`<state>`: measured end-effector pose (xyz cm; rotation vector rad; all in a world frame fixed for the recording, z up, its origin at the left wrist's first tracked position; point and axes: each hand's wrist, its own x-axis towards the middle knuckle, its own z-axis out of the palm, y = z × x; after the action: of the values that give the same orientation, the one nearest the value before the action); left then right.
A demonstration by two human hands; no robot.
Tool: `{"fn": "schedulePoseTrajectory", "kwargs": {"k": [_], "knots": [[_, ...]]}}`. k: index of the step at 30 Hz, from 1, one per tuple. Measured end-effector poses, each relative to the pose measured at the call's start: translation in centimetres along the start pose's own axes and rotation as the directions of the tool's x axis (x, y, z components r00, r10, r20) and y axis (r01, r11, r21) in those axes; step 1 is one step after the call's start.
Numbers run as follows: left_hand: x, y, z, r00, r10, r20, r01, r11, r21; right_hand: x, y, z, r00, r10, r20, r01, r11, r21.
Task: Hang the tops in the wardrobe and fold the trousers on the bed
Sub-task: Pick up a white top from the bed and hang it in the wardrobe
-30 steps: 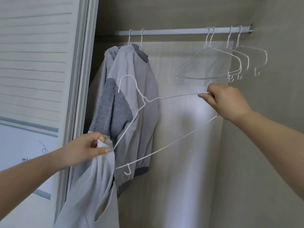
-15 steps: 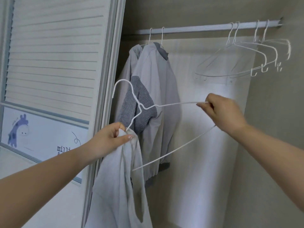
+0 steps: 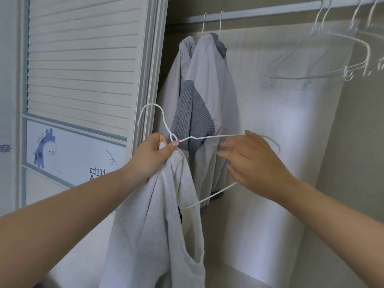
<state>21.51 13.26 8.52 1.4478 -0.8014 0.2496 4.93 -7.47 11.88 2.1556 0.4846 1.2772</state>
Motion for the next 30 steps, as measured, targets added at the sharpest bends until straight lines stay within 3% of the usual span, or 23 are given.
{"fn": "schedulePoseTrajectory", "kwargs": {"k": [2,4,6,8,10,13,16,20,24,27,30], "knots": [[-0.1,0.0,0.1,0.999,0.036,0.002,-0.036,0.999,0.010,-0.1,-2.7,0.2,0.994,-0.110,0.002,0.108,0.978,0.179],[0.0,0.0,0.2,0.996,0.076,0.038,-0.077,0.997,0.024,-0.6,-5.6,0.3,0.981,-0.166,0.099,0.127,0.940,0.317],[-0.1,0.1,0.1,0.991,0.113,0.070,-0.117,0.991,0.059,-0.9,-8.3,0.5,0.904,-0.169,0.393,-0.062,0.858,0.510],[-0.2,0.2,-0.1,0.985,0.151,0.087,-0.158,0.984,0.078,-1.6,-10.0,1.0,0.705,-0.190,0.683,-0.363,0.731,0.578],[-0.4,0.2,-0.5,0.980,0.173,0.093,-0.182,0.978,0.100,-3.0,-10.7,1.8,0.604,-0.223,0.765,-0.497,0.644,0.581],[-0.8,-0.3,-1.4,0.982,0.183,0.050,-0.188,0.972,0.138,-5.4,-10.6,2.5,0.567,-0.246,0.786,-0.426,0.729,0.536],[-1.2,-1.3,-2.7,0.989,0.142,-0.045,-0.132,0.975,0.179,-7.2,-8.8,3.3,0.646,-0.229,0.728,-0.229,0.852,0.471],[-1.8,-3.0,-4.5,0.995,0.088,-0.044,-0.067,0.932,0.356,-7.8,-3.8,3.5,0.775,-0.106,0.623,-0.210,0.887,0.411],[-2.6,-4.5,-5.2,0.988,0.147,0.037,-0.147,0.873,0.464,-8.0,-0.6,3.3,0.818,-0.079,0.570,-0.160,0.920,0.358],[-3.2,-5.1,-5.2,0.970,0.211,0.121,-0.243,0.833,0.497,-7.5,0.4,2.7,0.875,-0.128,0.467,-0.002,0.964,0.267],[-3.7,-4.9,-4.4,0.938,0.258,0.232,-0.342,0.801,0.491,-6.3,0.8,1.9,0.870,-0.176,0.461,0.091,0.975,0.202]]}}
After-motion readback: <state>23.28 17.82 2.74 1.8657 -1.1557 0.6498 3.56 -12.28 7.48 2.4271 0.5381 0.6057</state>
